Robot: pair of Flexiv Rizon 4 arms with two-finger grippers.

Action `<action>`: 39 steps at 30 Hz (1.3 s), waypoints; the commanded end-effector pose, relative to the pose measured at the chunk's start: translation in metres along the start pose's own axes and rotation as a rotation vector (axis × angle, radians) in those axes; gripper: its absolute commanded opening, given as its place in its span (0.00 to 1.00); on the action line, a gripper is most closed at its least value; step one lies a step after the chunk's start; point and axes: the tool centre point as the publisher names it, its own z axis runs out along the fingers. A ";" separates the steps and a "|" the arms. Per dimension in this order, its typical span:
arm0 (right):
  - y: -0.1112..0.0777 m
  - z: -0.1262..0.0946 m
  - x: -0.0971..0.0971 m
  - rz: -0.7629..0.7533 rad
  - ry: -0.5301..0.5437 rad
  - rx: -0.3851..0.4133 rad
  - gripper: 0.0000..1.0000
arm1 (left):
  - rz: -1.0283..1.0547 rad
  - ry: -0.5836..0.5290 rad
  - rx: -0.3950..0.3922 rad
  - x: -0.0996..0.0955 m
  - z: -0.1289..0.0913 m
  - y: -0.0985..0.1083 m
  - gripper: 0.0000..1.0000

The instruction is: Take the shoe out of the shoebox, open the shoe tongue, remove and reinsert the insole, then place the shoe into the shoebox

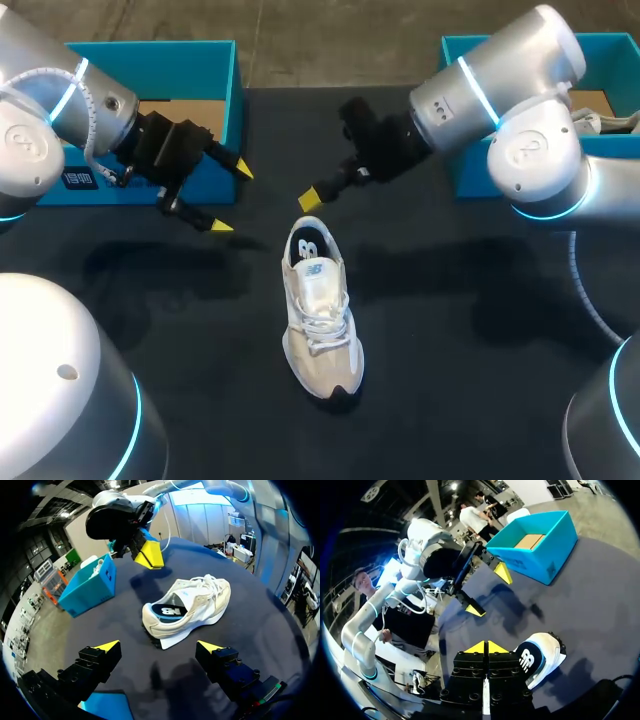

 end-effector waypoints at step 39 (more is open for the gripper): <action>-0.020 0.022 -0.004 0.292 -0.636 0.203 0.00 | -0.021 -0.001 -0.204 -0.002 -0.115 0.041 1.00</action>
